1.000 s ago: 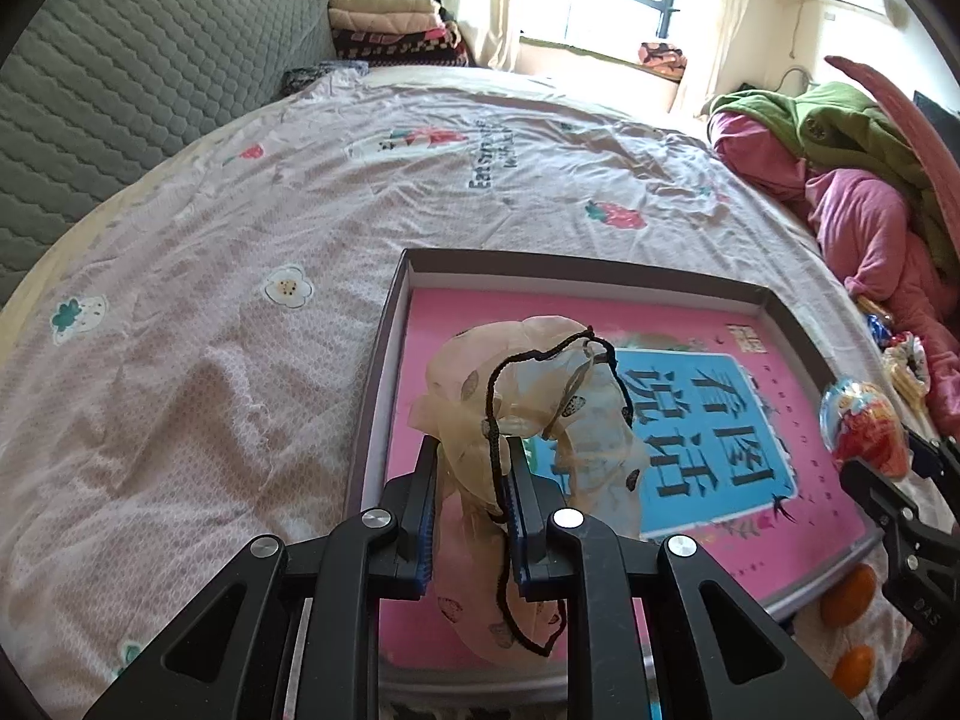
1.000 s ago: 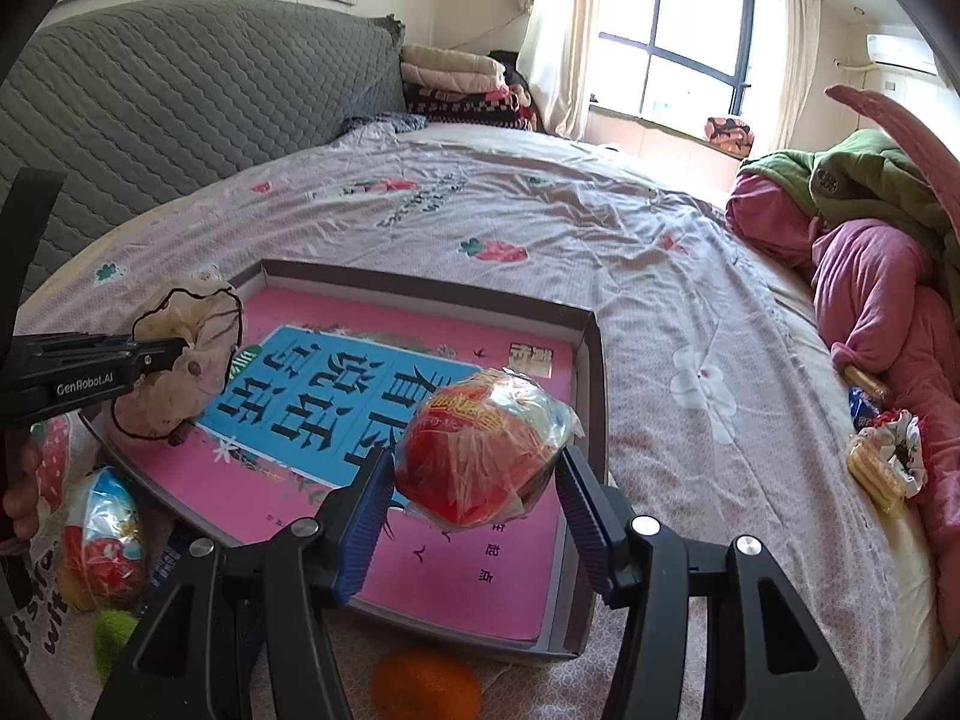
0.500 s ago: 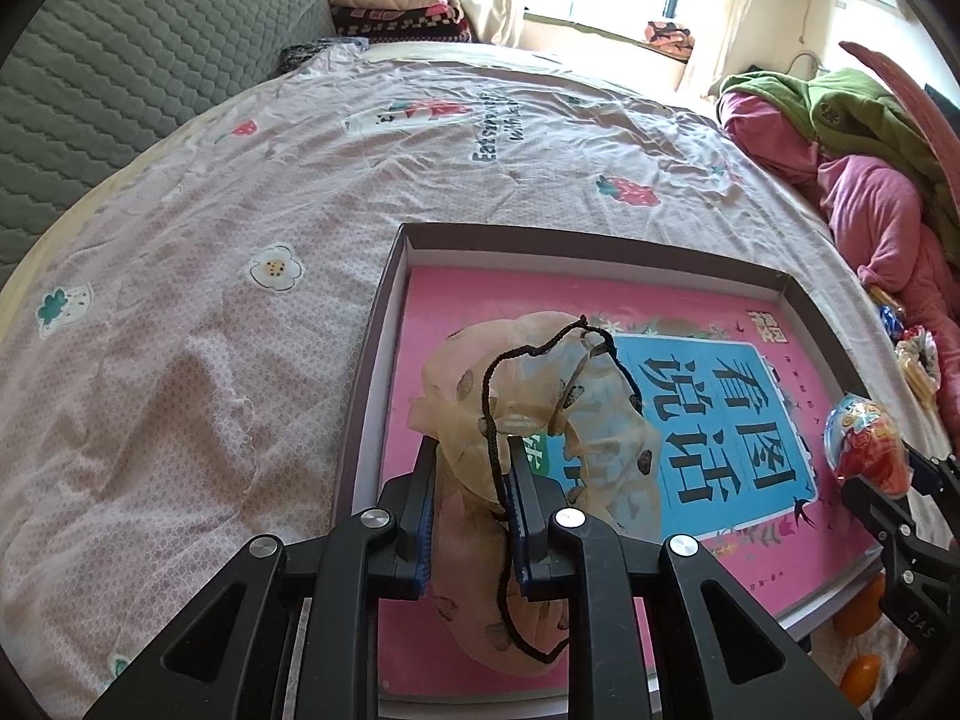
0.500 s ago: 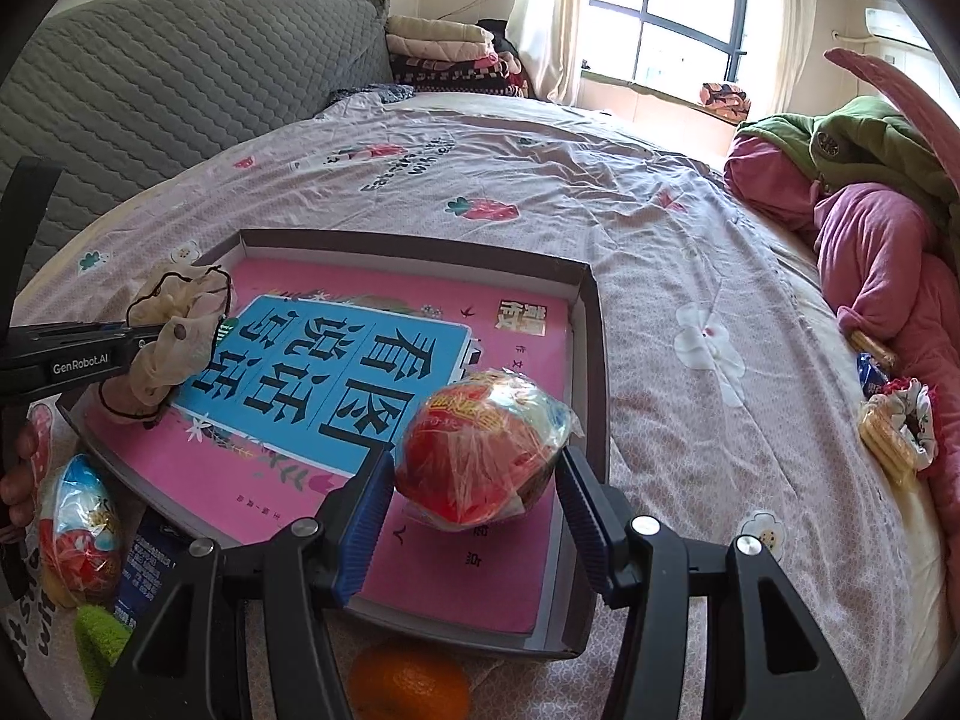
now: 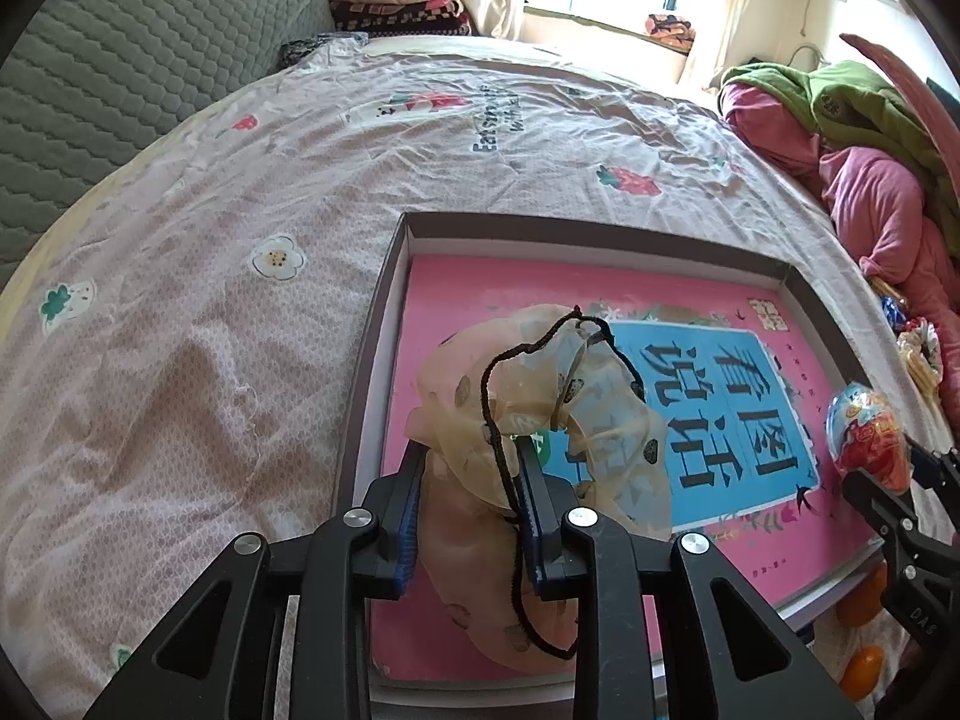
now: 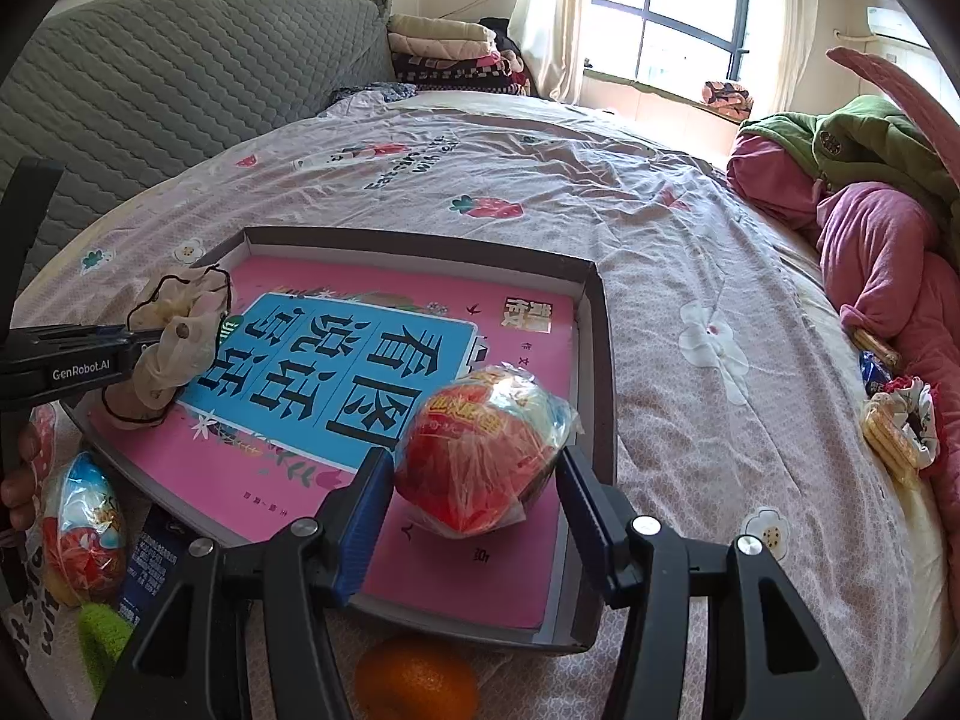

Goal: Organize objects
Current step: 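Carry the scrunchie with the left tool over the grey box, then lower the scrunchie onto the book and open the left tool, then withdraw the left tool from the box and move toward the walnut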

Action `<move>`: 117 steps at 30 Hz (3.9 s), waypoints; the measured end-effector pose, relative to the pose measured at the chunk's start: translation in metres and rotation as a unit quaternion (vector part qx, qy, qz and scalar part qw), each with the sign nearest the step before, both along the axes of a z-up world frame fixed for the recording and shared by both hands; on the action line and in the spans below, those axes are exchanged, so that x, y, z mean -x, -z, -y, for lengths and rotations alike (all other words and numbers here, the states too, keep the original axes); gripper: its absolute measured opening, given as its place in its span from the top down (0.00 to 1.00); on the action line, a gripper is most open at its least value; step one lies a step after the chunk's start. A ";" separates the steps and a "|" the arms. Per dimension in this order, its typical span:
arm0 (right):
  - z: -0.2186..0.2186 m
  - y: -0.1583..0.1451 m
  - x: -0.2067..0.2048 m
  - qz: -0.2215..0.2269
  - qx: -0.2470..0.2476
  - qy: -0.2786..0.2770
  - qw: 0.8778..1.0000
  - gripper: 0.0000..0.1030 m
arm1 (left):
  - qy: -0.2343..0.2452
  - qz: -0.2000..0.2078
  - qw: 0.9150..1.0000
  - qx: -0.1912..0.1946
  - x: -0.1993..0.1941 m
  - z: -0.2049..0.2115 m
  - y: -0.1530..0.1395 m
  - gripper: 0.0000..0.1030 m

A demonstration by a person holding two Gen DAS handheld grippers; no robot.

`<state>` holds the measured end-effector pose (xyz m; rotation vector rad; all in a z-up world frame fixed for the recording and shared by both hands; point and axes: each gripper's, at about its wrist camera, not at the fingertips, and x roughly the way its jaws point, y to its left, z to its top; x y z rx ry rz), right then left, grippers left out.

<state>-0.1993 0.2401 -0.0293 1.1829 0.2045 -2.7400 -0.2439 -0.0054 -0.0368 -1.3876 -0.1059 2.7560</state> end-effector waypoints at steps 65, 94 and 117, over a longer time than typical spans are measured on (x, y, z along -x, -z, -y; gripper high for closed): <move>-0.017 -0.068 -0.056 -0.092 0.120 -0.027 0.988 0.29 | -0.001 -0.065 0.998 -0.024 -0.090 -0.015 -0.079 0.27; -0.007 -0.092 -0.110 -0.162 0.113 -0.042 0.979 0.28 | -0.012 -0.086 0.996 -0.012 -0.150 -0.009 -0.093 0.27; -0.017 -0.071 -0.154 -0.160 0.088 -0.019 0.983 0.28 | -0.007 -0.080 0.997 -0.022 -0.186 -0.001 -0.074 0.27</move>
